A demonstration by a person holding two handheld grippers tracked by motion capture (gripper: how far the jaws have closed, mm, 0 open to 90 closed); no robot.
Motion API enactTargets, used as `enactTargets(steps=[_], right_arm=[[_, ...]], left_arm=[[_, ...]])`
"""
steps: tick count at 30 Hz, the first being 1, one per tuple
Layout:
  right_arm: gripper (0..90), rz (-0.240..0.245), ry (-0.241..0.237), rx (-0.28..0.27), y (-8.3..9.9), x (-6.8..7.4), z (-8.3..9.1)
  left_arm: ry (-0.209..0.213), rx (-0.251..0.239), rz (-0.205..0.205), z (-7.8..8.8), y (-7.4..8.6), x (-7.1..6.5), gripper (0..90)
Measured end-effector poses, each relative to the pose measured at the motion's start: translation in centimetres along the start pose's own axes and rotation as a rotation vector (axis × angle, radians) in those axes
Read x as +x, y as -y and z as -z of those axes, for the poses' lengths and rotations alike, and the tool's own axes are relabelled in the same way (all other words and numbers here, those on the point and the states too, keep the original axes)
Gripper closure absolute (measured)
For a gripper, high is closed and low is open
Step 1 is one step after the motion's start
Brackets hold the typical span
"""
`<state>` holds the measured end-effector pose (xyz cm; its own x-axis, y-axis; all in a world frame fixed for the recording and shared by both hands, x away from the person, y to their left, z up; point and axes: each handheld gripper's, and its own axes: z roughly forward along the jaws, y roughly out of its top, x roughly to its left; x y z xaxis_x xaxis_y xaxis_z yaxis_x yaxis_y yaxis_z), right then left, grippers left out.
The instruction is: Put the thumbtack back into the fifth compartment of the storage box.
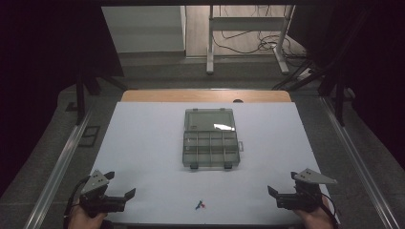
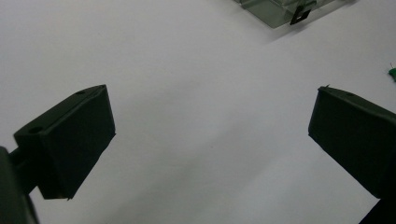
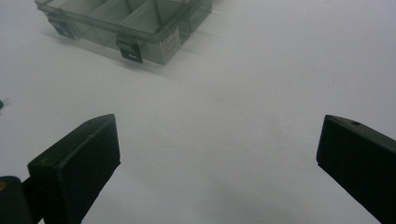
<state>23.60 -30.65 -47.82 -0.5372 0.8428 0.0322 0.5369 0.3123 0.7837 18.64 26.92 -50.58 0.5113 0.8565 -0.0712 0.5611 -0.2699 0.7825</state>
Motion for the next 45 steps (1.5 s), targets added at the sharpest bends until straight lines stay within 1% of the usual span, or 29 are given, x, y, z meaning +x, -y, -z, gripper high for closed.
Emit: enactTargets(steps=[4, 7, 11, 13, 18, 24, 25, 27, 28, 29, 30, 31, 32, 34, 35, 36, 38, 41, 43, 45], right_arm=[[0.0, -0.001, 0.001, 0.012, 0.0, 0.0, -0.1], [0.0, 0.000, 0.002, 0.024, -0.1, 0.0, -0.2], [0.0, 0.018, 0.011, 0.034, -0.1, 0.3, -0.3], [0.0, 0.033, 0.020, 0.042, -0.1, 0.4, -0.3], [0.0, 0.055, 0.025, 0.060, -0.2, 0.7, -0.5], [0.0, 0.073, 0.016, 0.080, -0.2, 0.9, -0.7], [0.0, 0.085, 0.013, 0.090, -0.3, 0.9, -0.8], [0.0, 0.103, 0.015, 0.090, -0.3, 1.1, -0.8], [0.0, 0.103, 0.015, 0.090, -0.3, 1.1, -0.8], [0.0, 0.125, 0.018, 0.096, -0.4, 1.5, -1.0], [0.0, 0.125, 0.018, 0.096, -0.4, 1.5, -1.0], [0.0, 0.132, 0.001, 0.116, -0.6, 1.8, -1.3], [0.0, 0.139, -0.006, 0.123, -0.8, 1.9, -1.4], [0.0, 0.175, -0.011, 0.145, -1.1, 2.3, -1.8], [0.0, 0.185, -0.014, 0.153, -1.2, 2.4, -1.9], [0.0, 0.185, -0.014, 0.153, -1.2, 2.4, -1.9], [0.0, 0.206, -0.024, 0.164, -1.6, 2.6, -2.1], [0.0, 0.212, -0.033, 0.169, -1.9, 2.5, -2.4], [0.0, 0.208, -0.034, 0.170, -2.1, 2.5, -2.6], [0.0, 0.196, -0.057, 0.172, -2.4, 2.8, -2.9]], left_arm=[[-0.003, 0.004, 0.002, -0.1, 0.0, 0.0, 0.0], [0.010, -0.005, 0.019, 0.0, 0.0, 0.3, 0.0], [0.032, -0.019, 0.040, 0.1, 0.1, 0.6, 0.9], [0.034, -0.020, 0.039, 0.0, 0.1, 0.6, 1.2], [0.033, -0.010, 0.022, -0.1, 0.0, 0.4, 1.7], [0.033, -0.007, 0.019, -0.1, 0.0, 0.4, 2.1], [0.032, -0.007, 0.019, -0.2, 0.0, 0.4, 2.2], [0.030, -0.007, 0.019, -0.2, -0.1, 0.4, 2.3], [0.029, -0.008, 0.017, -0.2, -0.1, 0.3, 2.3], [0.029, -0.008, 0.013, -0.2, -0.1, 0.3, 2.4], [0.029, -0.008, 0.013, -0.2, -0.1, 0.3, 2.4], [0.028, -0.007, 0.012, -0.2, -0.1, 0.3, 2.4], [0.028, -0.007, 0.009, -0.2, -0.1, 0.3, 2.4], [0.026, -0.006, 0.004, -0.2, -0.1, 0.2, 2.4], [0.026, -0.002, -0.002, -0.2, -0.1, 0.2, 2.5], [0.026, -0.002, -0.002, -0.2, -0.1, 0.2, 2.5], [0.026, 0.000, -0.006, -0.2, -0.1, 0.1, 2.5], [0.025, 0.001, -0.009, -0.2, -0.1, 0.1, 2.6], [0.023, 0.003, -0.012, -0.2, -0.1, 0.1, 2.6], [0.022, 0.006, -0.017, -0.3, -0.1, 0.1, 2.7]])
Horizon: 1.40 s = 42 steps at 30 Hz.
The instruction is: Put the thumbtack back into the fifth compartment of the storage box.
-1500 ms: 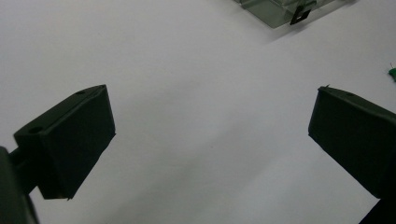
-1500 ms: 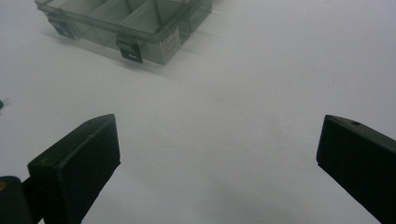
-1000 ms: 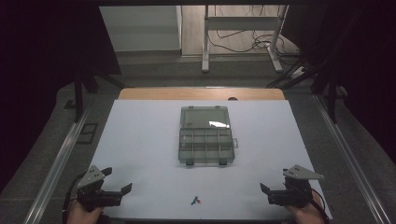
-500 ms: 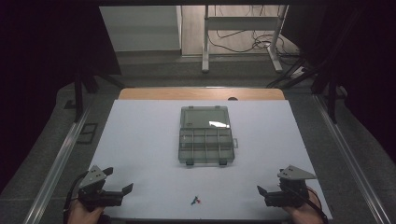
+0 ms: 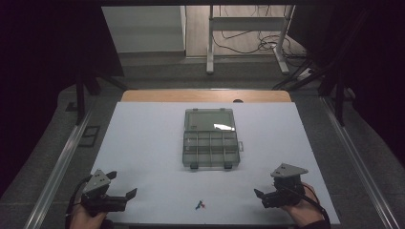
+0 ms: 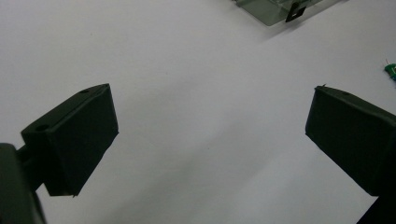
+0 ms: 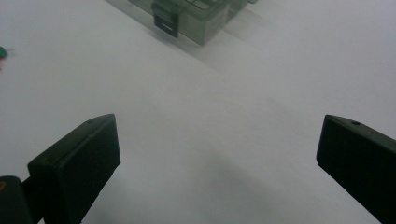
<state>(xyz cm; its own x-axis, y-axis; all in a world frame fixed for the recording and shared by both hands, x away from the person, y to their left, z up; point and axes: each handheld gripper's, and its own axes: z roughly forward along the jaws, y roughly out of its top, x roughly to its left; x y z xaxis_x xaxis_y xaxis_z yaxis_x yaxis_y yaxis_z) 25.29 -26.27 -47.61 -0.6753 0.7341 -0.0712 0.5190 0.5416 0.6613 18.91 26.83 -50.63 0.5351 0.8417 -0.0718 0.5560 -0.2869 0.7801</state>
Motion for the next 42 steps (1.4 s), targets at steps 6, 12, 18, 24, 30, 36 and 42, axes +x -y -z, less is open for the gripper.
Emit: enactTargets(steps=[6, 12, 18, 24, 30, 36, 42], right_arm=[[0.0, 0.036, -0.033, 0.018, -1.0, 0.9, -0.7], [0.0, 0.079, -0.041, 0.025, -1.9, 1.4, -1.3], [0.0, 0.065, -0.070, 0.033, -2.6, 1.8, -1.6], [0.0, 0.064, -0.104, 0.070, -3.5, 3.0, -2.5], [0.0, 0.067, -0.141, 0.098, -4.2, 4.0, -3.4], [0.0, 0.104, -0.163, 0.123, -5.1, 5.3, -4.2], [3.7, 0.133, -0.172, 0.160, -5.8, 6.6, -5.2]], left_arm=[[-0.002, 0.002, -0.007, 0.0, 0.0, -0.1, 2.7], [-0.002, 0.004, -0.011, 0.0, 0.0, -0.1, 2.7], [-0.002, 0.005, -0.012, -0.1, 0.0, -0.1, 2.7], [-0.004, 0.009, -0.017, -0.1, -0.1, -0.2, 2.7], [-0.004, 0.012, -0.020, -0.1, -0.1, -0.2, 2.7], [-0.003, 0.017, -0.028, -0.2, -0.1, -0.2, 2.7], [-0.003, 0.017, -0.027, -0.2, -0.1, -0.3, 2.7]])
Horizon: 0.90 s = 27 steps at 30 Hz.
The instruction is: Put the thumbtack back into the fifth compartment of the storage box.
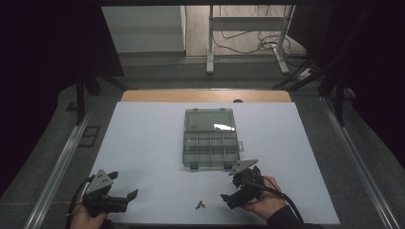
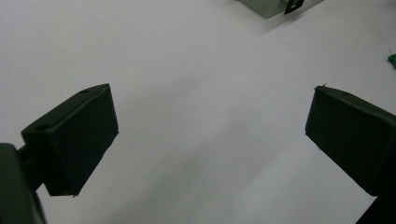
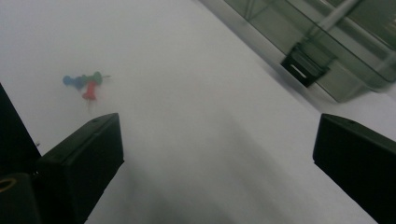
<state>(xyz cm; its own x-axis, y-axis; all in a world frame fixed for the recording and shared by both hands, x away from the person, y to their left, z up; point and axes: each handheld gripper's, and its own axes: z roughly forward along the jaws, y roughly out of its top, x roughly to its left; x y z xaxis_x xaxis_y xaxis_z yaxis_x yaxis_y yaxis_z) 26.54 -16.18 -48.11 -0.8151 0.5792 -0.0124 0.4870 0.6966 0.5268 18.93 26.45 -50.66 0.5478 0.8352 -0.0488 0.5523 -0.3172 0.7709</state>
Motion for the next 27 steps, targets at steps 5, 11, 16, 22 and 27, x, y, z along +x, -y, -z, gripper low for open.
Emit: enactTargets(steps=[5, 11, 16, 22, 27], right_arm=[[9.7, 0.014, -0.023, 0.013, -0.8, 0.5, -0.7], [19.5, 0.046, -0.052, 0.035, -1.6, 1.5, -1.3], [27.0, 0.075, -0.074, 0.072, -2.2, 2.5, -1.9], [42.9, 0.129, -0.138, 0.109, -2.9, 3.9, -2.7], [58.3, 0.155, -0.193, 0.139, -3.3, 4.8, -3.3]], left_arm=[[0.001, 0.001, 0.000, 0.0, 0.0, 0.0, 2.8], [0.001, 0.003, -0.005, 0.0, 0.0, 0.0, 2.8], [0.001, 0.005, -0.008, 0.0, 0.0, 0.0, 2.9], [0.001, 0.005, -0.010, 0.0, 0.0, -0.1, 2.9], [0.001, 0.005, -0.013, 0.0, 0.0, -0.1, 2.9]])
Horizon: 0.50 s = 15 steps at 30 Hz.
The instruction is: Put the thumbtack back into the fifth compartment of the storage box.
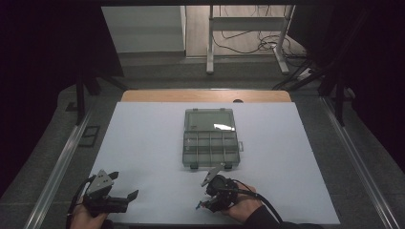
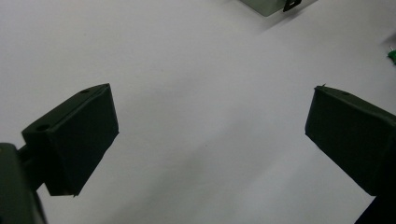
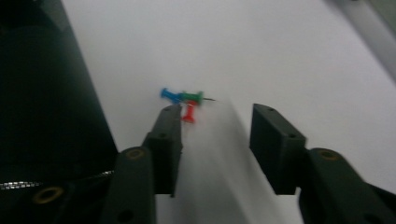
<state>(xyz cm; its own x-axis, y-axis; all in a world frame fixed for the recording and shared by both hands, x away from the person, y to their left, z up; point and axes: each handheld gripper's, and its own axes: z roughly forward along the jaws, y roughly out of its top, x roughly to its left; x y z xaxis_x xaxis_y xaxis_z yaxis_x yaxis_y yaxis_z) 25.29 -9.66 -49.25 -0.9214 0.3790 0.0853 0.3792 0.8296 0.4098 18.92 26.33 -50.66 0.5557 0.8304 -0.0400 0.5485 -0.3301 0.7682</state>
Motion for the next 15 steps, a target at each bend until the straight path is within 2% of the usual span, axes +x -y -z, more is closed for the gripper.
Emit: enactTargets(steps=[3, 15], right_arm=[[67.0, 0.025, -0.012, 0.011, -0.3, 0.5, -0.6], [77.6, 0.061, -0.014, 0.037, -0.4, 1.1, -1.7]], left_arm=[[0.000, 0.000, -0.001, 0.0, 0.0, 0.0, 2.9], [-0.001, 0.004, -0.009, 0.0, 0.0, -0.1, 2.9]])
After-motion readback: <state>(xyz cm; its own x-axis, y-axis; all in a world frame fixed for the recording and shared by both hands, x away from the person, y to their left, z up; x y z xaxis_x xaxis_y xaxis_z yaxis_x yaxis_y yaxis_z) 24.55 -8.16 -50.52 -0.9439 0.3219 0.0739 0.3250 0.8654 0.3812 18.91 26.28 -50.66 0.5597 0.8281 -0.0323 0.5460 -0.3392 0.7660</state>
